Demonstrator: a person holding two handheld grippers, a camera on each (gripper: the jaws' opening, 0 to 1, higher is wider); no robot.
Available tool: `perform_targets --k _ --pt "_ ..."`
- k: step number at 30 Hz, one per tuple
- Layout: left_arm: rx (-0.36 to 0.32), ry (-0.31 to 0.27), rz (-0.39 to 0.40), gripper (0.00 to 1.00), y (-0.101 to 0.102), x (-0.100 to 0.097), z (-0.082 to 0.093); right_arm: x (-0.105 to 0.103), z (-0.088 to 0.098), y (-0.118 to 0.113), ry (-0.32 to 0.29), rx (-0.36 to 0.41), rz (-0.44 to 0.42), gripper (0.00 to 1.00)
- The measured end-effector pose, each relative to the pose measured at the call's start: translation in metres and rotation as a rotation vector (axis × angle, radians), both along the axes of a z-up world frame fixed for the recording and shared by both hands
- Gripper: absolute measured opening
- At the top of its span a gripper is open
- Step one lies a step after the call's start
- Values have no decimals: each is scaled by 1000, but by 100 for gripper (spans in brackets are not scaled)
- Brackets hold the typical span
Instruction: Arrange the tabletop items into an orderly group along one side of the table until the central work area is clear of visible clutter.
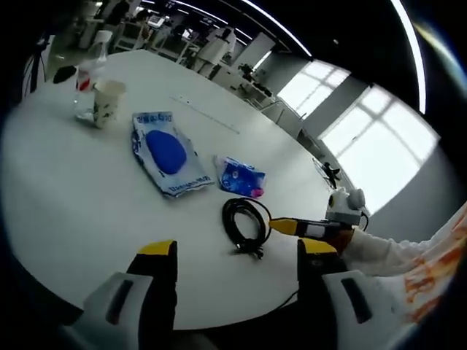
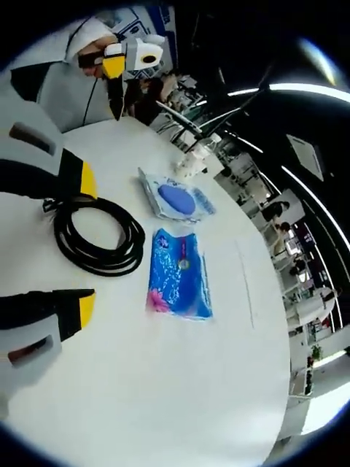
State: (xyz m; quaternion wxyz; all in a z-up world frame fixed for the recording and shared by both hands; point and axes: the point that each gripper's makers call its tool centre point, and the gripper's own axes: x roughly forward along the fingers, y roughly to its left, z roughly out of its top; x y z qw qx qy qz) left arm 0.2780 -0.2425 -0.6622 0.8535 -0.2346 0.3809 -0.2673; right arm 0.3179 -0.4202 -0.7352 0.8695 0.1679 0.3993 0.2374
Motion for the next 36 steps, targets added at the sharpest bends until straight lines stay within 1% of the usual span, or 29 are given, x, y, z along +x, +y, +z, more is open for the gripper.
perform_targets --k 4,10,14,18,21,28,36 --pt "-19 2 18 68 2 2 1 -7 4 -5 -12 -6 13 52" --pt "8 4 8 68 5 3 -2 -18 14 -17 -22 -7 16 53" --pt "15 9 17 68 11 4 -5 -22 21 -25 -27 6 -13 54" --pt "15 12 30 68 15 6 -5 -29 26 -31 -27 24 -39 54" --pt "19 14 32 68 17 6 -6 -33 26 -35 -20 37 -65 54" --pt "22 25 35 68 20 7 -10 -37 26 -37 -8 40 -88 54" --pt "21 26 45 68 24 10 -10 -37 22 -33 5 54 -99 53"
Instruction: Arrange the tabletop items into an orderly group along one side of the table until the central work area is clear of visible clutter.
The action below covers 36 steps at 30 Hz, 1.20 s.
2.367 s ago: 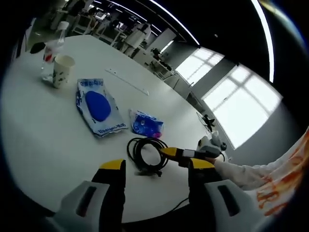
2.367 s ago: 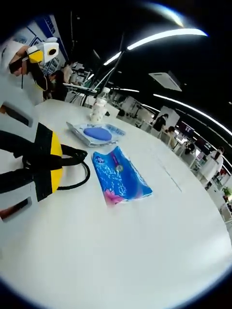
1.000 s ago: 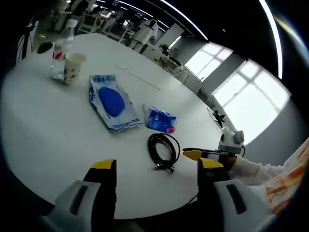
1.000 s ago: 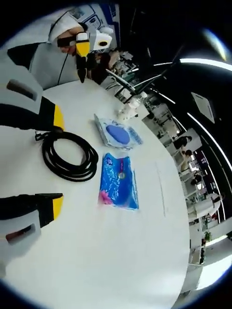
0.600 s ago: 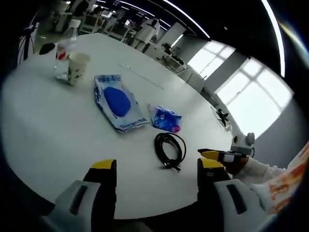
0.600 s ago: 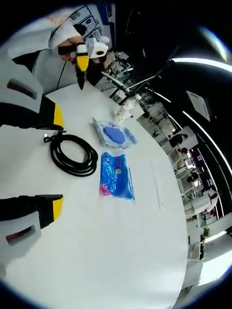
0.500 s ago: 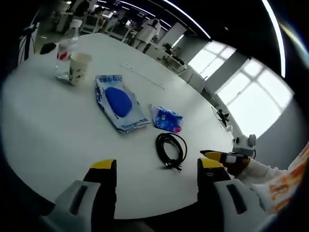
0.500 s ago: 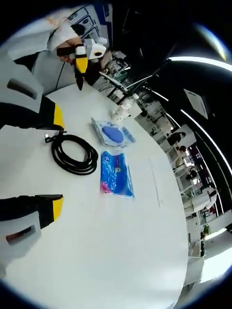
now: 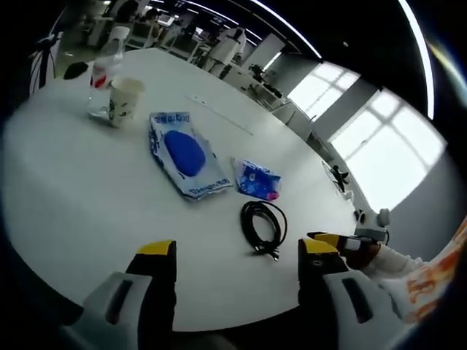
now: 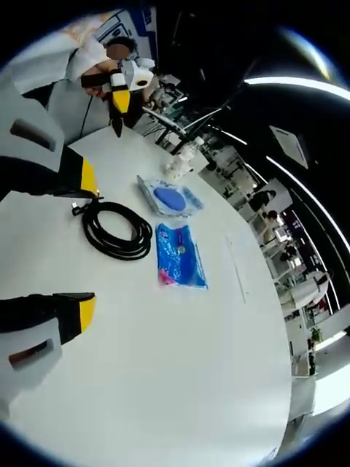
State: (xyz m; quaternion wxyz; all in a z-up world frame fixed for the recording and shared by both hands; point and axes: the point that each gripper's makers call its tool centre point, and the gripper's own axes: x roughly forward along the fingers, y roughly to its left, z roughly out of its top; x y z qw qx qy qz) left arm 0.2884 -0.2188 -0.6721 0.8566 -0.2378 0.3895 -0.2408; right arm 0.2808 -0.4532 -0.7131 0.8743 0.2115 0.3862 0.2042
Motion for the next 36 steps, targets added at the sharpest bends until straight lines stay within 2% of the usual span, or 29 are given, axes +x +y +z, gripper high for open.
perform_targets --k 11,18,29,36 --pt "4 11 8 67 2 -2 -4 -3 -2 4 15 17 -7 51" --pt "30 12 -6 67 7 4 -5 -1 1 15 21 42 -7 50" --pt "116 -14 -80 66 21 31 -1 3 8 39 42 101 6 48" --pt "165 -24 -138 65 23 58 -1 6 15 67 59 150 55 46"
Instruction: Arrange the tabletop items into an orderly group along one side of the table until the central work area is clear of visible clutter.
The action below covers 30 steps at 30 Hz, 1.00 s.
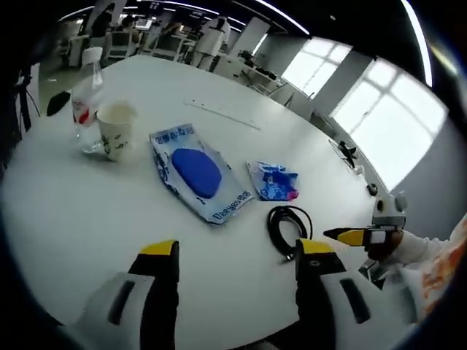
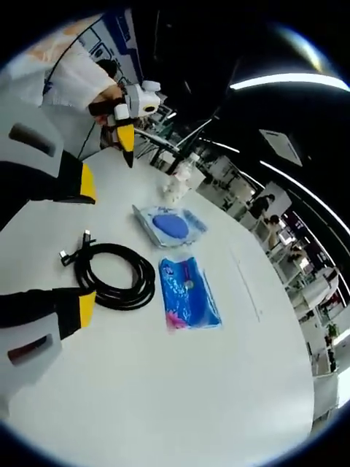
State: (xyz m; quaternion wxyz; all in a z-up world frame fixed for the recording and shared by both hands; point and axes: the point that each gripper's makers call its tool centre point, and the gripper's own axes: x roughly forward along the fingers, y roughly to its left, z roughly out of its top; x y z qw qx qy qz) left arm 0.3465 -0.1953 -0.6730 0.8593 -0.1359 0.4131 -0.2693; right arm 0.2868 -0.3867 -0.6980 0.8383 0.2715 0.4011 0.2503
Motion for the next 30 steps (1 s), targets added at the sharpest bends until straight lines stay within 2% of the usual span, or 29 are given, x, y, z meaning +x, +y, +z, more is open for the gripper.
perform_targets --k 4,9,13,19,24,28,30 --pt "32 -22 -45 64 0 20 6 2 4 16 2 22 34 46" --pt "79 -35 -63 64 6 48 6 9 3 36 26 50 59 45" --pt "137 -46 -99 64 6 68 5 20 6 49 44 79 49 44" --pt "187 -60 -121 63 2 95 6 36 6 64 62 93 41 43" --pt "273 -97 -167 63 -5 130 6 53 -1 81 108 106 7 41" --pt "312 -118 -178 61 -10 153 4 60 -8 93 133 102 3 41" --pt "338 -108 -186 60 -9 162 -3 63 -11 99 139 92 10 41"
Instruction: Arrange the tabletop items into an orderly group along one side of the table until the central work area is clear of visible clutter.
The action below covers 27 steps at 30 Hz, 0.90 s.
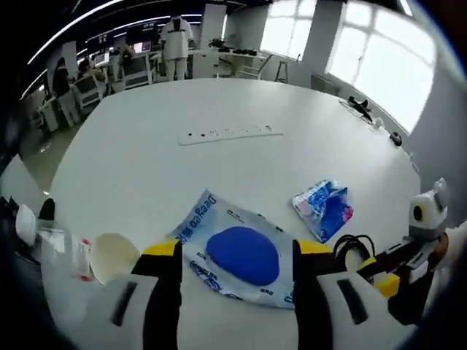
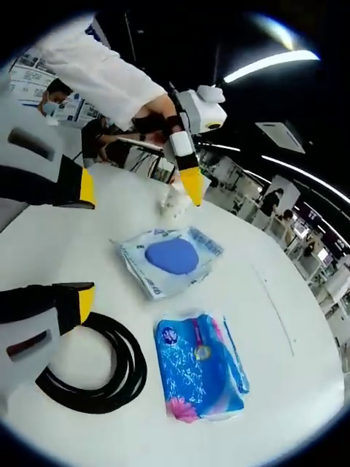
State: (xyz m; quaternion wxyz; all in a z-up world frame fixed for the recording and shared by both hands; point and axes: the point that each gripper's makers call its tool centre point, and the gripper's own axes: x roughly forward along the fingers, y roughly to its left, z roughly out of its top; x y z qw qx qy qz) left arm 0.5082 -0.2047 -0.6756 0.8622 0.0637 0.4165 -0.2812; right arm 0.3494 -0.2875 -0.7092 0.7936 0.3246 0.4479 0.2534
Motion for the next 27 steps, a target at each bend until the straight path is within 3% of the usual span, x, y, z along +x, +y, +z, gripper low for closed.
perform_targets --k 7,11,15,19,22,24,26,27 --pt "89 19 -12 57 5 23 -22 14 -11 15 26 4 -19 40" --pt "96 30 -8 53 2 38 -33 22 -23 18 48 -25 -37 39" --pt "146 66 -23 46 2 40 -49 26 -38 20 102 -47 -70 39" --pt "226 75 -34 40 11 42 -62 33 -41 28 104 -47 -83 38" --pt "231 90 -16 38 15 44 -67 36 -45 35 97 -62 -66 32" --pt "198 104 14 35 14 46 -69 38 -47 36 107 -58 -93 29" --pt "206 109 9 28 15 46 -73 41 -47 38 106 -51 -105 29" --pt "241 102 6 25 20 47 -74 41 -47 39 107 -57 -105 28"
